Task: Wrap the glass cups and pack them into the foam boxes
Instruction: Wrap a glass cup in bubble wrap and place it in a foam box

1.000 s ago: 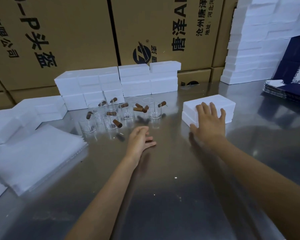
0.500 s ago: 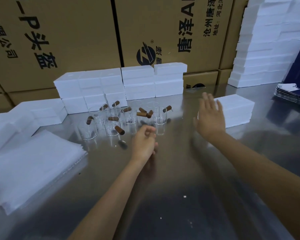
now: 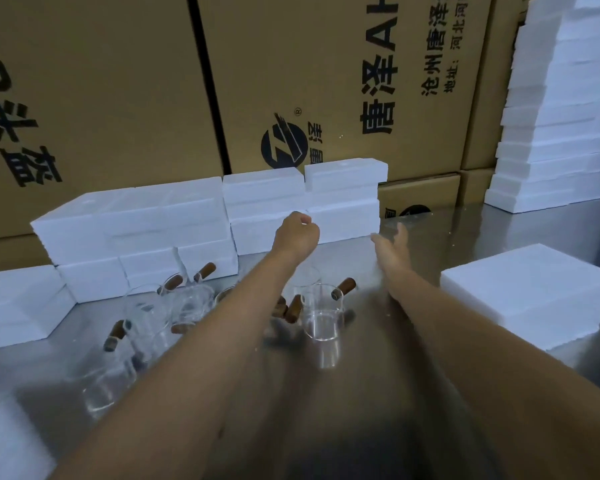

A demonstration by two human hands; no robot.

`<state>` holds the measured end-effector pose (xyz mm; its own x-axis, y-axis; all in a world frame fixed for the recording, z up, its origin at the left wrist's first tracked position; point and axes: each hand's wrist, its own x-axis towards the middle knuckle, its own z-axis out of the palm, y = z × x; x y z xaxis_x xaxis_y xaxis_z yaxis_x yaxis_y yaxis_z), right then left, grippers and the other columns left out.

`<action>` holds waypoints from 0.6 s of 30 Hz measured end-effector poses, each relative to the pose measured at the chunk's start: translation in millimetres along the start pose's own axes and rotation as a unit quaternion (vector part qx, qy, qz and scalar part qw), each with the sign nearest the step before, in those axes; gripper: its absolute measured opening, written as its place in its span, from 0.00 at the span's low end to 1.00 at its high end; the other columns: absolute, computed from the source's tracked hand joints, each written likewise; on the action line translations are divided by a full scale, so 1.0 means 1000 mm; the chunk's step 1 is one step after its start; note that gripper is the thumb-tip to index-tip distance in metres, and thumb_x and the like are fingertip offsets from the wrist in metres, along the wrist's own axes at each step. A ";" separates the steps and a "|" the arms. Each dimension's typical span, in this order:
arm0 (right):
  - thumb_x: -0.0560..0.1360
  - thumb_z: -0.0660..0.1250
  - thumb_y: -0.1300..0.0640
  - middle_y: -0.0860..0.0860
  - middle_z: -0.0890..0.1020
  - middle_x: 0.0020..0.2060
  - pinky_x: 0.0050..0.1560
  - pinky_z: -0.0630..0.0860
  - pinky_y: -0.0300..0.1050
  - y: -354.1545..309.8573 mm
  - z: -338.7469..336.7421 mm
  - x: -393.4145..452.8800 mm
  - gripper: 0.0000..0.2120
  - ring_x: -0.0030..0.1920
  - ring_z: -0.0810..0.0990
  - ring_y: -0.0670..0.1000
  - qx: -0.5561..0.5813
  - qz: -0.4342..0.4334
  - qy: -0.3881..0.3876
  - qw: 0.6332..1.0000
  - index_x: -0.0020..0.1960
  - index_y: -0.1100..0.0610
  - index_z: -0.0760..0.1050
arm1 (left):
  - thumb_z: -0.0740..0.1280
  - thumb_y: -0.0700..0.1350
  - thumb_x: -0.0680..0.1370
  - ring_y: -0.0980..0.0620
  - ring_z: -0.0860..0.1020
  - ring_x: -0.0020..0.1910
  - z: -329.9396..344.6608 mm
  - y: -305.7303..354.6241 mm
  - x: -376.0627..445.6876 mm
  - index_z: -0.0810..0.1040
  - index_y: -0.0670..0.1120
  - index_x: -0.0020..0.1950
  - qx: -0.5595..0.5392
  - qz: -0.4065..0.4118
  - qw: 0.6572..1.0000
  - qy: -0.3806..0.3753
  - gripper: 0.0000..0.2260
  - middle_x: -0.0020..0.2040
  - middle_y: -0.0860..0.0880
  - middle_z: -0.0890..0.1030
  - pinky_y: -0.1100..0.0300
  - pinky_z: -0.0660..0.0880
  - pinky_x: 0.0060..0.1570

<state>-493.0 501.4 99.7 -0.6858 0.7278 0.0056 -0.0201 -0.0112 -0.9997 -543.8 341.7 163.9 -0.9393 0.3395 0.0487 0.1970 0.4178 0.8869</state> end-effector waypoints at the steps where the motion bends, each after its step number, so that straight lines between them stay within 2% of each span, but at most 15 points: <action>1: 0.81 0.63 0.52 0.48 0.57 0.79 0.72 0.60 0.52 0.002 0.004 0.015 0.34 0.77 0.60 0.55 0.017 -0.001 0.008 1.000 0.80 0.44 0.48 | 0.57 0.38 0.81 0.43 0.75 0.65 0.004 0.001 0.015 0.69 0.46 0.73 0.004 0.002 1.000 -0.003 0.20 0.69 0.43 0.73 0.49 0.75 0.65; 4: 0.80 0.64 0.49 0.47 0.57 0.79 0.72 0.61 0.55 0.003 0.013 0.055 0.36 0.76 0.61 0.55 0.052 -0.013 0.008 0.999 0.80 0.41 0.48 | 0.57 0.38 0.81 0.40 0.76 0.64 0.016 0.005 0.051 0.61 0.49 0.79 0.001 0.018 1.000 -0.024 0.26 0.71 0.42 0.71 0.50 0.77 0.62; 7: 0.76 0.67 0.46 0.46 0.58 0.79 0.73 0.63 0.58 0.003 0.021 0.084 0.38 0.76 0.61 0.55 0.039 -0.033 0.011 0.999 0.78 0.36 0.50 | 0.58 0.37 0.82 0.41 0.79 0.57 0.028 0.014 0.075 0.49 0.53 0.83 0.007 0.021 0.998 -0.061 0.32 0.71 0.41 0.71 0.51 0.80 0.53; 9: 0.70 0.67 0.38 0.45 0.58 0.79 0.73 0.62 0.61 0.001 0.025 0.095 0.40 0.77 0.59 0.55 0.002 -0.028 0.012 1.000 0.77 0.34 0.51 | 0.58 0.38 0.82 0.42 0.80 0.55 0.035 0.020 0.088 0.44 0.53 0.83 0.023 0.028 0.997 -0.064 0.34 0.70 0.40 0.72 0.52 0.80 0.52; 12: 0.62 0.64 0.28 0.44 0.55 0.79 0.73 0.58 0.63 -0.010 0.035 0.106 0.45 0.78 0.55 0.57 -0.025 -0.006 0.004 1.000 0.76 0.34 0.54 | 0.58 0.41 0.83 0.43 0.81 0.52 0.039 0.027 0.104 0.44 0.48 0.83 0.062 0.019 0.998 -0.026 0.32 0.69 0.38 0.73 0.54 0.80 0.48; 15: 0.65 0.67 0.33 0.45 0.60 0.76 0.70 0.62 0.57 -0.026 0.041 0.118 0.41 0.75 0.60 0.55 -0.009 0.001 -0.012 1.000 0.76 0.38 0.59 | 0.59 0.43 0.82 0.41 0.82 0.54 0.039 0.027 0.112 0.43 0.43 0.82 0.137 0.001 0.990 -0.017 0.33 0.68 0.39 0.74 0.56 0.80 0.39; 18: 0.72 0.68 0.42 0.46 0.64 0.74 0.63 0.66 0.50 -0.033 0.039 0.123 0.36 0.72 0.65 0.53 0.006 0.005 -0.029 1.000 0.76 0.44 0.61 | 0.59 0.41 0.81 0.39 0.80 0.58 0.038 0.024 0.114 0.46 0.43 0.82 0.207 0.024 0.978 -0.009 0.33 0.67 0.39 0.74 0.58 0.74 0.26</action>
<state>-605.1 564.1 134.2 -0.7276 0.6860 -0.0032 -0.0206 -0.0265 -0.9994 -635.9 422.8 173.1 -0.9222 0.3795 0.0742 0.3403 0.7052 0.6220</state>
